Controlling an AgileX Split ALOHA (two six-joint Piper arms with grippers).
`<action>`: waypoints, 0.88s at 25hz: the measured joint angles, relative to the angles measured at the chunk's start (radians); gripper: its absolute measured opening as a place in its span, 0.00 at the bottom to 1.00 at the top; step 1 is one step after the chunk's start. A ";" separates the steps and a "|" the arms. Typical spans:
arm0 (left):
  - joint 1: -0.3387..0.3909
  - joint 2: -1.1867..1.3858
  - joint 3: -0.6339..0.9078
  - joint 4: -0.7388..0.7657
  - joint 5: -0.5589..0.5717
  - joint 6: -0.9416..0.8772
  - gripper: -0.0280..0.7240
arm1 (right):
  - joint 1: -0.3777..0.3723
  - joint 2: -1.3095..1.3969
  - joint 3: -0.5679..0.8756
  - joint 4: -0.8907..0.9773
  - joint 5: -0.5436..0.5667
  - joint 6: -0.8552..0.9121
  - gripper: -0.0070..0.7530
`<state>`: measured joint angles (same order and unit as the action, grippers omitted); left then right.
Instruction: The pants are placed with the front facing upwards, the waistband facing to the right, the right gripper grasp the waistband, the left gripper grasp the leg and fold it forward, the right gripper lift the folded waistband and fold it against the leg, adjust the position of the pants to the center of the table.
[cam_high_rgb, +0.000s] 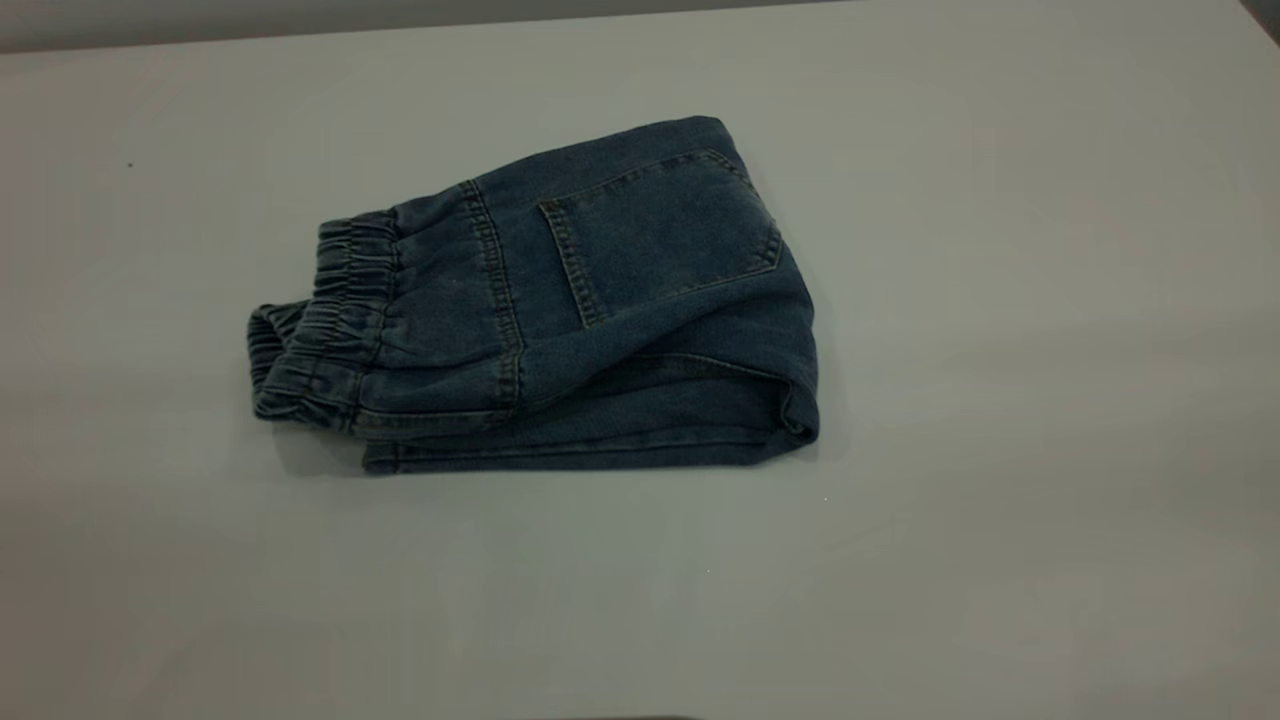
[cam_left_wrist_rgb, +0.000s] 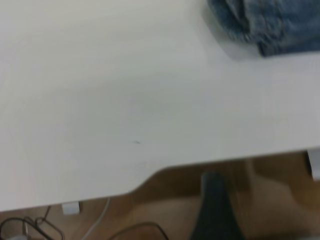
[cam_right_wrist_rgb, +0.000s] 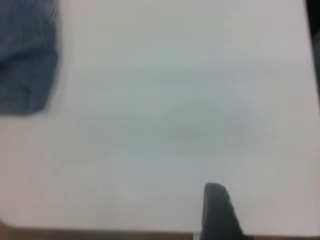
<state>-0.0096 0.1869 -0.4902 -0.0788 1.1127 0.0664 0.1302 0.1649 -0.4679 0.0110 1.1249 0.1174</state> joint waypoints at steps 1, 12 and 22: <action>0.016 -0.021 0.000 0.000 0.001 0.000 0.64 | -0.014 -0.020 0.000 0.000 0.000 0.000 0.49; 0.050 -0.204 0.000 -0.001 0.009 0.000 0.64 | -0.029 -0.175 0.000 0.000 0.005 0.000 0.49; 0.050 -0.204 0.000 -0.001 0.011 0.000 0.64 | -0.029 -0.175 0.000 0.000 0.005 0.000 0.49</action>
<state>0.0399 -0.0169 -0.4902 -0.0797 1.1239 0.0664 0.1016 -0.0099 -0.4679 0.0110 1.1300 0.1174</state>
